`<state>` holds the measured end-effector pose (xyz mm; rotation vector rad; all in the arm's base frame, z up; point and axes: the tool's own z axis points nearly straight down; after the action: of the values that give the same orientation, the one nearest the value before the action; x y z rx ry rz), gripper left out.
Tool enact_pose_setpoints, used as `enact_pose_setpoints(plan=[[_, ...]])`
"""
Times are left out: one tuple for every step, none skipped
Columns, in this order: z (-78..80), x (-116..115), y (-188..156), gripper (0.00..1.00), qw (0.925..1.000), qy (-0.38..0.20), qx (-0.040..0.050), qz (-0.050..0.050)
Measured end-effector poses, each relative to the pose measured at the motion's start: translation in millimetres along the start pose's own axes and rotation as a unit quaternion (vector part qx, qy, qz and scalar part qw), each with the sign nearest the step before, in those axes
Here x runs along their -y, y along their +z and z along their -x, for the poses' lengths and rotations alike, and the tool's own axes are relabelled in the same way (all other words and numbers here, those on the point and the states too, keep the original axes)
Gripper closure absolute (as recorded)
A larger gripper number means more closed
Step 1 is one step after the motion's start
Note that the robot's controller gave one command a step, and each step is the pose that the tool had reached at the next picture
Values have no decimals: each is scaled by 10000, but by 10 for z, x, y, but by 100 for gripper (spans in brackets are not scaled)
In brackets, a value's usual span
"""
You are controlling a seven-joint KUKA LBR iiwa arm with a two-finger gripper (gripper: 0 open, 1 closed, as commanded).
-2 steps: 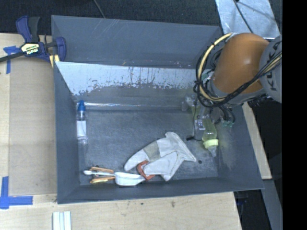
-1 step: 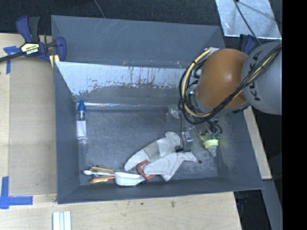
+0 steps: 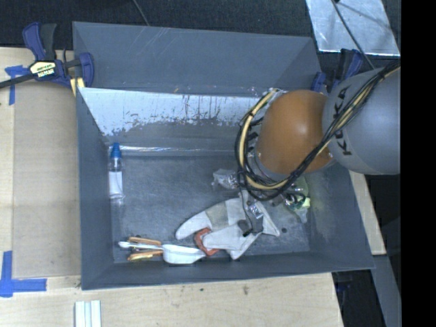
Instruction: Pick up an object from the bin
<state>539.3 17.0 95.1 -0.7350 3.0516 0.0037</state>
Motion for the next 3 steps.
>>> enact_pose_setpoints(plan=[[146,-170,-390,0,9997,-227,19,-18],[273,-434,70,0,9883,-1524,-16,-16],[480,-489,212,100,9755,-2198,-20,-23]])
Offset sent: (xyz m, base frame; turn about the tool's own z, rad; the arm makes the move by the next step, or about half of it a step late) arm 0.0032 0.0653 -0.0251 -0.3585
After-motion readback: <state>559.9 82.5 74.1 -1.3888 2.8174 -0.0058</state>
